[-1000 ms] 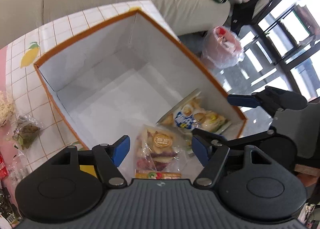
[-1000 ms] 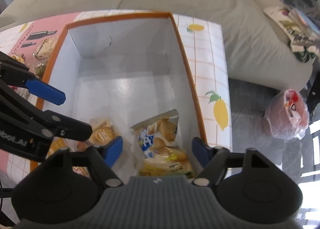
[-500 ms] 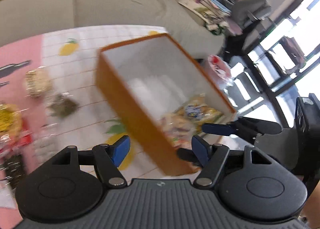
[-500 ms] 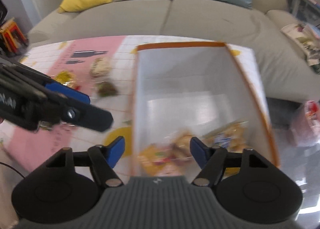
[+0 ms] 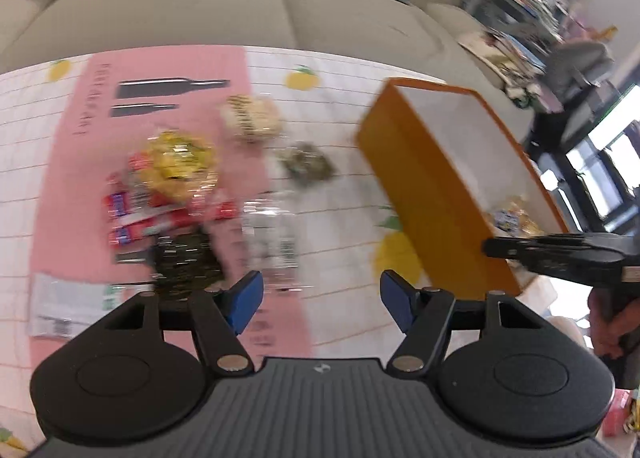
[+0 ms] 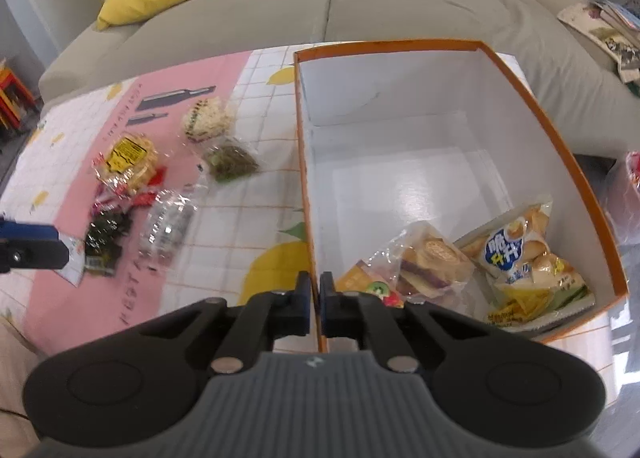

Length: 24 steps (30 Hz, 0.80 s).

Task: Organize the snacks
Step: 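Withdraw both tools from the box back over the snack pile, then grasp the yellow waffle bag with the left tool while the right tool grasps the white-puff bag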

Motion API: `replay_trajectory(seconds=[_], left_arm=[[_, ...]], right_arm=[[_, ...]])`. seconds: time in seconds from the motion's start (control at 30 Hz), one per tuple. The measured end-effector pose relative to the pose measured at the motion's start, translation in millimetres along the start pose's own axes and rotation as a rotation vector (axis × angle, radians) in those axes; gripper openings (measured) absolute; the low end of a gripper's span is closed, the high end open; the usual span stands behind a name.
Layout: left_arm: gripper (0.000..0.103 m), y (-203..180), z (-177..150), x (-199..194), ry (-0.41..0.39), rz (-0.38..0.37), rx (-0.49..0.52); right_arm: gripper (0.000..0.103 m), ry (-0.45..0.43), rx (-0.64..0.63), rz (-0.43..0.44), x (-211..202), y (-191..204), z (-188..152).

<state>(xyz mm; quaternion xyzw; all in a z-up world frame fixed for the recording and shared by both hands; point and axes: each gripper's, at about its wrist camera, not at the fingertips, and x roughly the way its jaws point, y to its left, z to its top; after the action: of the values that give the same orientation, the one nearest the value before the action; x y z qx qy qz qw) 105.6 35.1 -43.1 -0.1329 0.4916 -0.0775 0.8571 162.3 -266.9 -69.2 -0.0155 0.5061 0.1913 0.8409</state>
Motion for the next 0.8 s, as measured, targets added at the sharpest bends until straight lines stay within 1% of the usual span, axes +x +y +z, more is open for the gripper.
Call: replay_trajectory(seconds=[0.13, 0.27, 0.47, 0.5, 0.53, 0.57, 0.6, 0.67, 0.73, 0.77, 0.8], left_arm=[[0.079, 25, -9, -6, -0.042, 0.038, -0.021], [0.079, 44, -17, -8, -0.069, 0.063, -0.028], [0.079, 71, -16, -10, -0.097, 0.083, -0.057], [0.079, 75, -13, -10, -0.103, 0.084, -0.062], [0.079, 78, -12, -10, -0.109, 0.085, -0.065], [0.079, 81, -8, -9, -0.114, 0.085, -0.067], [0.079, 83, -2, -8, -0.117, 0.086, -0.064], [0.081, 86, 8, -4, -0.122, 0.095, -0.056], [0.086, 88, 21, 1, -0.127, 0.104, -0.040], [0.087, 89, 27, 4, -0.130, 0.105, -0.029], [0.087, 91, 34, 8, -0.133, 0.107, -0.018]], right_arm=[[0.000, -0.012, 0.025, -0.002, 6, 23, 3], [0.001, -0.033, 0.071, 0.033, 15, 48, 7], [0.002, -0.056, 0.047, -0.010, 22, 78, 13], [0.006, -0.055, 0.034, -0.024, 22, 82, 14], [0.007, -0.060, 0.018, -0.034, 20, 86, 14], [0.011, -0.073, 0.003, -0.045, 17, 89, 14], [0.020, -0.088, -0.017, -0.057, 14, 93, 15], [0.029, -0.132, -0.063, -0.080, 7, 101, 20], [0.033, -0.184, -0.118, -0.110, 0, 111, 27], [0.042, -0.208, -0.142, -0.110, -1, 117, 33], [0.047, -0.224, -0.160, -0.096, -1, 121, 39]])
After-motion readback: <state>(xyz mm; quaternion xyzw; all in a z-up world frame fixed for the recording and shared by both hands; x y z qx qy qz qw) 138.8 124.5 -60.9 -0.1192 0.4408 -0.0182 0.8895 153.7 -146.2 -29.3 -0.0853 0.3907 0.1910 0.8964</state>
